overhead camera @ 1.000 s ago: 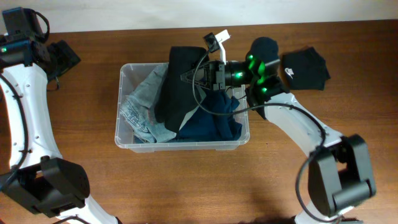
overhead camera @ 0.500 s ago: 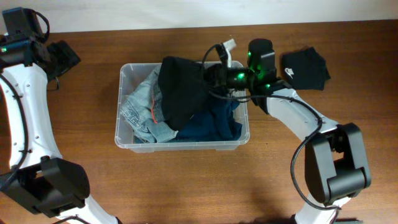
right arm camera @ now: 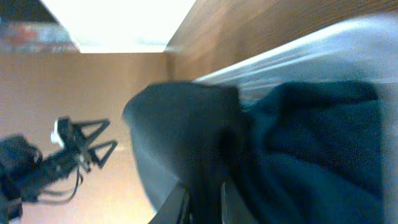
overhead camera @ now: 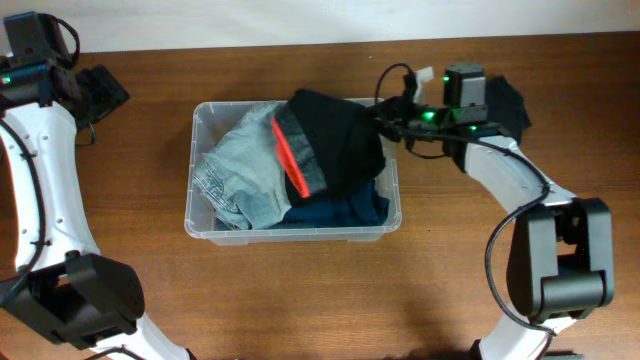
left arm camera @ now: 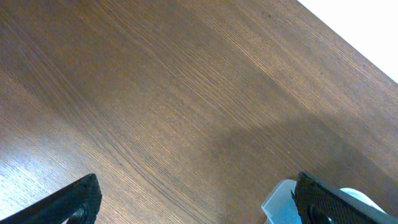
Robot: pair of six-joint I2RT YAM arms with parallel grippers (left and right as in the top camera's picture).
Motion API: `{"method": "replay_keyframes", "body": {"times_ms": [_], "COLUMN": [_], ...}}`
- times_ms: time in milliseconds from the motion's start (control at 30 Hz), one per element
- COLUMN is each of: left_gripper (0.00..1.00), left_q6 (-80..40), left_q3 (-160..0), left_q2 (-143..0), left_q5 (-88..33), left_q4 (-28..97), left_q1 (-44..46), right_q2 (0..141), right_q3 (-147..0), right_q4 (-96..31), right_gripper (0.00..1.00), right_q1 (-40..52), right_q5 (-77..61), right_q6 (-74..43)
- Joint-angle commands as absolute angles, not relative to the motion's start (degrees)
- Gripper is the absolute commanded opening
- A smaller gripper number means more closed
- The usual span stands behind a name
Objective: Pack container
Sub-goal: 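Lift the black shorts and carry them left into the box, right gripper, then release the shorts and raise the right gripper up and right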
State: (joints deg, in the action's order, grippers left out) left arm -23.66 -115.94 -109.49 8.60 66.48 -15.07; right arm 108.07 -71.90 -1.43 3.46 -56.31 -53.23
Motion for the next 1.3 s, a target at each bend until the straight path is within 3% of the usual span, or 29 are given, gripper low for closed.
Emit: {"method": "replay_keyframes", "body": {"times_ms": [0,167,267,333,467,567,767,967,1100,1200,1233,1267], "left_gripper": [1.00,0.99,0.99,0.99,1.00,0.99,0.99,0.99,0.99,0.99,0.99,0.99], "left_q6": [-24.4,-24.4,-24.4,-24.4,-24.4,-24.4,-24.4,-24.4,-24.4,-24.4,-24.4,-24.4], "left_q3": [-116.3,-116.3,-116.3,-116.3,-116.3,-116.3,-116.3,-116.3,-116.3,-116.3,-116.3,-116.3], "left_q2": [-109.7,-109.7,-109.7,-109.7,-109.7,-109.7,-109.7,-109.7,-109.7,-109.7,-109.7,-109.7], "left_q5": [8.9,8.8,8.8,8.9,8.9,8.9,8.8,8.9,8.9,8.9,8.9,8.9], "left_q4": [66.5,66.5,66.5,66.5,66.5,66.5,66.5,66.5,66.5,66.5,66.5,66.5], "left_q1": [-15.1,-15.1,-15.1,-15.1,-15.1,-15.1,-15.1,-15.1,-15.1,-15.1,-15.1,-15.1], "right_q2": [108.0,108.0,107.7,107.0,104.0,101.1,96.4,95.5,95.5,96.6,97.2,98.0], "right_q3": [-72.8,-72.8,-73.3,-73.9,-76.6,-80.8,-93.1,-106.7,-109.0,-109.0,-109.0,-109.0], "right_q4": [-3.1,-6.8,-6.7,-6.7,-9.5,-15.7,-33.6,-49.4,-52.7,-52.7,-52.8,-52.8], "right_gripper": [0.11,0.18,0.30,0.40,0.80,0.99,0.99,0.99,0.99,1.00,0.95,0.79], "right_q1": [2.6,2.6,2.6,2.6,2.6,2.6,4.0,13.2,20.6,23.9,24.6,25.4], "right_q5": [-55.0,-53.3,-53.3,-53.2,-50.3,-46.2,-32.2,-9.5,4.5,5.0,4.6,4.6], "right_q6": [-50.1,-47.8,-44.1,-41.1,-35.9,-32.5,-24.1,-13.7,-11.8,-11.8,-11.8,-11.7]}}
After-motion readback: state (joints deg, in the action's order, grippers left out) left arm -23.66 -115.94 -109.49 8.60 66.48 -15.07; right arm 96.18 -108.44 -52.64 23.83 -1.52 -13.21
